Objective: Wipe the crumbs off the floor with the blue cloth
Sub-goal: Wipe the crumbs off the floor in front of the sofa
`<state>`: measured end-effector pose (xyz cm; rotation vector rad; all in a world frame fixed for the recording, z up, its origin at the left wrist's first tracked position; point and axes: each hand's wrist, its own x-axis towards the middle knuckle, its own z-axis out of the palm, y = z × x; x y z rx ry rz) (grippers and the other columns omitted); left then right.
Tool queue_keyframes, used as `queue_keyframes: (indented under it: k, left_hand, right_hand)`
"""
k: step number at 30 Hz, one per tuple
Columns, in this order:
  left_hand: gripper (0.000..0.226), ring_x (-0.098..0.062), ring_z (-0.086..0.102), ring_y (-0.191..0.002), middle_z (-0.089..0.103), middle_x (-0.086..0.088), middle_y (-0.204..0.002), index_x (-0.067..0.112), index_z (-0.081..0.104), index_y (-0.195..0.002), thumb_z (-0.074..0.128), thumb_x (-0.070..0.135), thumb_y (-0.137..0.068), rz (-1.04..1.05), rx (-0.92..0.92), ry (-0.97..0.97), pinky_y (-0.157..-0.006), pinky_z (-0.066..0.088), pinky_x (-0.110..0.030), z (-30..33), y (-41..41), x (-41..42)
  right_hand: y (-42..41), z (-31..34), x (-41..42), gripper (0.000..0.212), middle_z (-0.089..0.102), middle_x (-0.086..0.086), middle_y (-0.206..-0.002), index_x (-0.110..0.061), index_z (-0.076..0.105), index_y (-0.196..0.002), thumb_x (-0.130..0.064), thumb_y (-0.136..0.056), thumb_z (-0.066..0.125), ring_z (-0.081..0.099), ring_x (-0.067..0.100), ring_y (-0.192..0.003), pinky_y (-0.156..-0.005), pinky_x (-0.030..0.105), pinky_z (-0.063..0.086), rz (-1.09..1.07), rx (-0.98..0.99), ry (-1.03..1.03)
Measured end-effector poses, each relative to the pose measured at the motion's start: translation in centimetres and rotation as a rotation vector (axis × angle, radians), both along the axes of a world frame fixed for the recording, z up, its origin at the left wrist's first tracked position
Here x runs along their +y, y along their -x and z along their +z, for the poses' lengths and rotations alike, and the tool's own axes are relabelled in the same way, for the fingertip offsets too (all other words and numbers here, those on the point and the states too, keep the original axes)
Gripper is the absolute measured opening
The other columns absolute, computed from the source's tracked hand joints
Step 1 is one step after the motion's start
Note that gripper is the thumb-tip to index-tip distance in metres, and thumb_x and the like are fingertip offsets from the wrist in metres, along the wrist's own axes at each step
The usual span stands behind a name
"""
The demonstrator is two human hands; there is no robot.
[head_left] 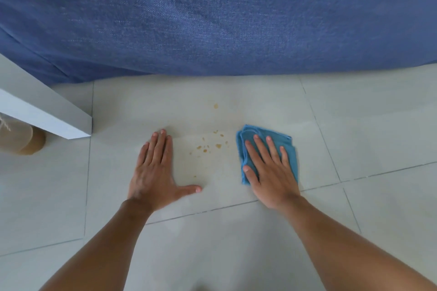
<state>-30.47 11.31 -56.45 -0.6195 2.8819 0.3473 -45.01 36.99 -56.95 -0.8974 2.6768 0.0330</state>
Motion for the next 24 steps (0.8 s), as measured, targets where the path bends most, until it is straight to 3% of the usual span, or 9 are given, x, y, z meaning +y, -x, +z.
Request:
queue_keyframes:
  k: [5,11,13,18,24]
  left_hand:
    - [0.15,-0.028,-0.004,-0.156,0.003,-0.017,-0.168,0.0,0.009,-0.157,0.042,0.102,-0.052,0.001,-0.001,0.009,-0.127,0.008,-0.046,0.0,-0.1,0.1]
    - [0.149,-0.029,-0.003,-0.156,0.003,-0.017,-0.168,0.0,0.011,-0.157,0.043,0.102,-0.054,-0.01,-0.009,0.009,-0.127,0.009,-0.048,0.1,-0.1,0.1]
    - [0.149,-0.03,-0.004,-0.156,0.003,-0.017,-0.168,0.0,0.01,-0.157,0.041,0.102,-0.054,-0.007,-0.005,0.014,-0.126,0.009,-0.05,0.0,-0.1,0.0]
    - [0.148,-0.029,-0.005,-0.156,0.003,-0.017,-0.168,0.0,0.01,-0.157,0.039,0.103,-0.055,-0.017,-0.012,0.02,-0.126,0.009,-0.053,-0.2,-0.2,0.1]
    - [0.148,-0.028,-0.008,-0.156,0.0,-0.016,-0.168,0.0,0.009,-0.157,0.038,0.104,-0.055,-0.012,-0.015,0.014,-0.126,0.007,-0.052,-0.2,-0.1,-0.1]
  right_hand:
    - [2.4,-0.5,-6.3,0.067,-0.009,-0.002,-0.172,-0.028,-0.001,-0.163,-0.053,-0.103,0.015,-0.015,0.026,-0.157,-0.125,0.054,-0.007,-0.276,0.007,0.027]
    - [-3.4,0.2,-2.1,0.068,-0.003,-0.005,-0.172,-0.03,0.009,-0.163,-0.055,-0.101,0.02,-0.011,0.023,-0.158,-0.126,0.052,-0.002,0.07,-0.023,0.057]
    - [-1.4,0.1,-0.7,0.069,-0.001,-0.007,-0.172,-0.031,0.011,-0.163,-0.057,-0.099,0.02,-0.007,0.022,-0.158,-0.126,0.051,-0.001,0.05,-0.002,0.034]
    - [3.0,-0.6,-5.7,0.067,-0.011,-0.004,-0.172,-0.029,-0.004,-0.162,-0.055,-0.102,0.01,-0.015,0.025,-0.157,-0.125,0.051,-0.009,-0.203,0.025,0.013]
    - [1.3,0.3,-0.2,0.068,0.0,-0.007,-0.172,-0.032,0.007,-0.162,-0.057,-0.099,0.011,-0.008,0.02,-0.158,-0.126,0.049,-0.003,0.103,0.011,0.001]
